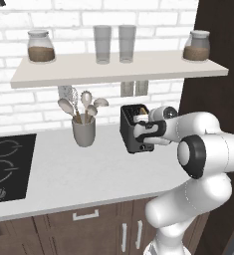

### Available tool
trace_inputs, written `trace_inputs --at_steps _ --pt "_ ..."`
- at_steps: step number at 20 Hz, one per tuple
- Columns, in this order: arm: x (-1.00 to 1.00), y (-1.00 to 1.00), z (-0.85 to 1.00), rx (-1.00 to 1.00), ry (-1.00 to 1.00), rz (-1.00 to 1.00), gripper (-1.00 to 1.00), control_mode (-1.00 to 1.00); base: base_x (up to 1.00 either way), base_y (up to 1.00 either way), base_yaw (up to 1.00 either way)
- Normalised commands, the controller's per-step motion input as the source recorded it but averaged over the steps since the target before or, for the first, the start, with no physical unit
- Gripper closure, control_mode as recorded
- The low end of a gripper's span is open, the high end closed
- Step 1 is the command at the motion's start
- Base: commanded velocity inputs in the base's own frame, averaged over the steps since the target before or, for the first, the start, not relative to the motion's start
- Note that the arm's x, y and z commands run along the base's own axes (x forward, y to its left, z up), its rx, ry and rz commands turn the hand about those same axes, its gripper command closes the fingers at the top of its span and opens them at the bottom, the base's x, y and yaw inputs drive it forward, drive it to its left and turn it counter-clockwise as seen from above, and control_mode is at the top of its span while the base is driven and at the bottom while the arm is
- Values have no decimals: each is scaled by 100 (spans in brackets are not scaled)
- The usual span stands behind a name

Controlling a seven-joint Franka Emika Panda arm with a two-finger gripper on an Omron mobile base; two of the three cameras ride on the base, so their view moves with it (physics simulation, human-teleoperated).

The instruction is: Start the toaster. Once the lever pops up, take the bread to the plate on the dining counter.

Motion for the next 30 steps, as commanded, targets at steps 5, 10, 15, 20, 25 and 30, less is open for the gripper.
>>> trace_inputs --at_steps 5,10,15,20,25,30 --pt "0 0 0 0 0 0 -100 -100 0 0 0" --pt "0 0 0 0 0 0 -100 -100 0 0 0" --pt "0 0 0 0 0 0 -100 -100 0 0 0" --pt "0 0 0 0 0 0 -100 -100 0 0 0" --pt "0 0 0 0 0 0 -100 -100 0 0 0" --pt "0 0 0 0 0 0 -100 -100 0 0 0"
